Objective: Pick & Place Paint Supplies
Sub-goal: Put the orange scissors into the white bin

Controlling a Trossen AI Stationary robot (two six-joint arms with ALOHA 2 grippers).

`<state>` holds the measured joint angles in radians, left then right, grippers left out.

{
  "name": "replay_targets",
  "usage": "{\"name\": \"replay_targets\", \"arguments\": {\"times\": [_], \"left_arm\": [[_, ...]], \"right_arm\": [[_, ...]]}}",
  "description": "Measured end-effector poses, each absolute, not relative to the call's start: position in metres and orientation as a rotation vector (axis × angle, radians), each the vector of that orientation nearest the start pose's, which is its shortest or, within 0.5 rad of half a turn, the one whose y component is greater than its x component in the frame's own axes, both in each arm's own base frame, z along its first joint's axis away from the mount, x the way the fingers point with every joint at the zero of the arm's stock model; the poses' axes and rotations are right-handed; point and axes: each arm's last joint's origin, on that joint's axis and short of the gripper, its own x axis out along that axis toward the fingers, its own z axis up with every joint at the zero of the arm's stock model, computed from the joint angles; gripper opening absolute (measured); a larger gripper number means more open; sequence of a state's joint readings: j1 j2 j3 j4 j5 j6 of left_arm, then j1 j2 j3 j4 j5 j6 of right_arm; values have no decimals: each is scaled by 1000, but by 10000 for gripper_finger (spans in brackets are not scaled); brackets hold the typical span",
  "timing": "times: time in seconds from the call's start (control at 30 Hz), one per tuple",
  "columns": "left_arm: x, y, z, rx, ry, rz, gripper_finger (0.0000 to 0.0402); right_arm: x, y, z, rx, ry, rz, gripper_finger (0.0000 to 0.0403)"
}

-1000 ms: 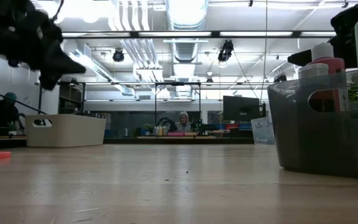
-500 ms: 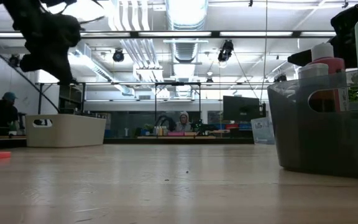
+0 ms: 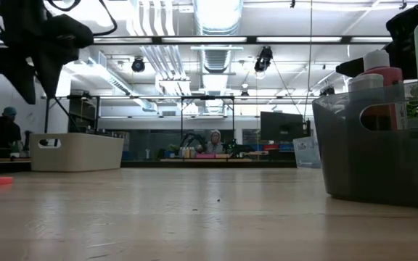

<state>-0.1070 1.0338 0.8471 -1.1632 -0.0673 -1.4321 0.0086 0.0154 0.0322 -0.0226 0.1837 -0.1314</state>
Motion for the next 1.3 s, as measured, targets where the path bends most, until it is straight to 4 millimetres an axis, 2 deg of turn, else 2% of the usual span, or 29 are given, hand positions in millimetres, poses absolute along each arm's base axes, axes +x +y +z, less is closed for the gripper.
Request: {"name": "replay_targets", "arguments": {"times": [0.2,0.33,0.67,0.9,1.07,1.3], "left_arm": [[163,-34,242,-1148,1111,978,259],[170,-44,233,-1190,1141,1050,283],[190,-55,210,-1322,1260,1182,286],[212,-62,190,-1337,1249,1162,286],[218,-64,177,-1331,1298,1201,285],[226,-64,163,-1319,1268,1257,285]], "right_arm": [[96,-4,171,-132,18,-174,90],[96,-4,171,-132,17,-174,90],[96,-4,171,-132,17,-174,90],[96,-4,171,-132,17,-174,90],[96,-4,171,-132,17,-174,90],[96,-4,171,-132,17,-174,90]]}}
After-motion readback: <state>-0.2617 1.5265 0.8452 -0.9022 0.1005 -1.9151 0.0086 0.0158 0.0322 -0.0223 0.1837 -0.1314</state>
